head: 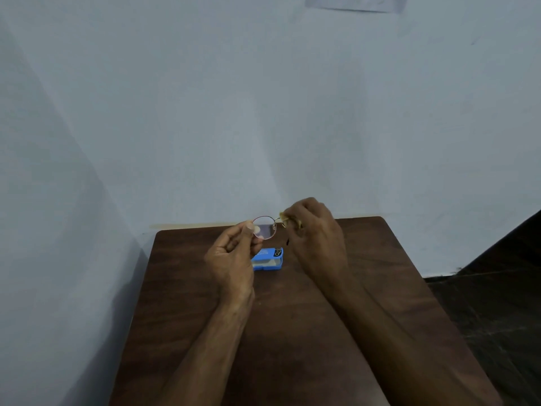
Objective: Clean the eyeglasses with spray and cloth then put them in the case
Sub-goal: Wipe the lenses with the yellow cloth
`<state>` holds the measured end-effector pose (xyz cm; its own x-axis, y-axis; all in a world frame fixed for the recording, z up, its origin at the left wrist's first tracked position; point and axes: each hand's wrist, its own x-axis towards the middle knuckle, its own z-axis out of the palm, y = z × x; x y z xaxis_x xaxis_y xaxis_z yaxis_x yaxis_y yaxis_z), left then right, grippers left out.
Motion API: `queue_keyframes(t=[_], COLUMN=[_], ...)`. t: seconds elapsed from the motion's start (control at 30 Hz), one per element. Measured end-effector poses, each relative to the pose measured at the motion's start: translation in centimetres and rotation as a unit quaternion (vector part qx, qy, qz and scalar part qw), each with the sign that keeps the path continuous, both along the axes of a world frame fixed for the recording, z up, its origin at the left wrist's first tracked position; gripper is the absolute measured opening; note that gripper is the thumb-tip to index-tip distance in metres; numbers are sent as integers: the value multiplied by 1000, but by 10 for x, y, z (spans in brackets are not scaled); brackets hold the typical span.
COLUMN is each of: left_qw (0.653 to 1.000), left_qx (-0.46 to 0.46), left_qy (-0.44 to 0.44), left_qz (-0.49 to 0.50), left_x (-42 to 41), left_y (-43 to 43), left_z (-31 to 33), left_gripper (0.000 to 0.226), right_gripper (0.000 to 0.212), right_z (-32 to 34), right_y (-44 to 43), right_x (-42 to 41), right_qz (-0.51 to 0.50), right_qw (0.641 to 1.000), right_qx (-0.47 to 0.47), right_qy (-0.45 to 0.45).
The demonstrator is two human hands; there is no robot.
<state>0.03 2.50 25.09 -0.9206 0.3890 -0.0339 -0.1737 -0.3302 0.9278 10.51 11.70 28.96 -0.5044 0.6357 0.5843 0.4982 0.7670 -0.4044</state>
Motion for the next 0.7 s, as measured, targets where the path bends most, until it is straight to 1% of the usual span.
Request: queue_keyframes(t=[0.07,0.17,0.23,0.3,0.4,0.57,0.7], left_qw=[1000,1000,1000,1000,999,999,999], left_qx=[0,-4,-8,-11,-24,-19,-9], left_qy=[4,20,28,28,38,40,35], left_qz=[-3,2,5,4,-1,-7,-14], left_x=[0,1,2,1,0,4,3], left_y=[0,1,0,0,1,2,3], left_z=[1,-1,-2,-4,-6,-8,-3], left_gripper=[12,18,20,20,21,21,18], right_gripper=[9,10,10,10,10,13,10], right_z=[-5,-2,0,0,-4,-2,-2], right_y=[-5,7,14,7,-11,-6,-31], right_x=[5,9,6,1,-1,-10,-18], right_qz=[6,-50,-71,-51,12,-16,56], right_qw=[1000,999,997,999,1000,1000,998], right_qx=[6,-10,-11,-10,4,-12,-39], right_qy=[-15,7,3,-11,-15,9,17])
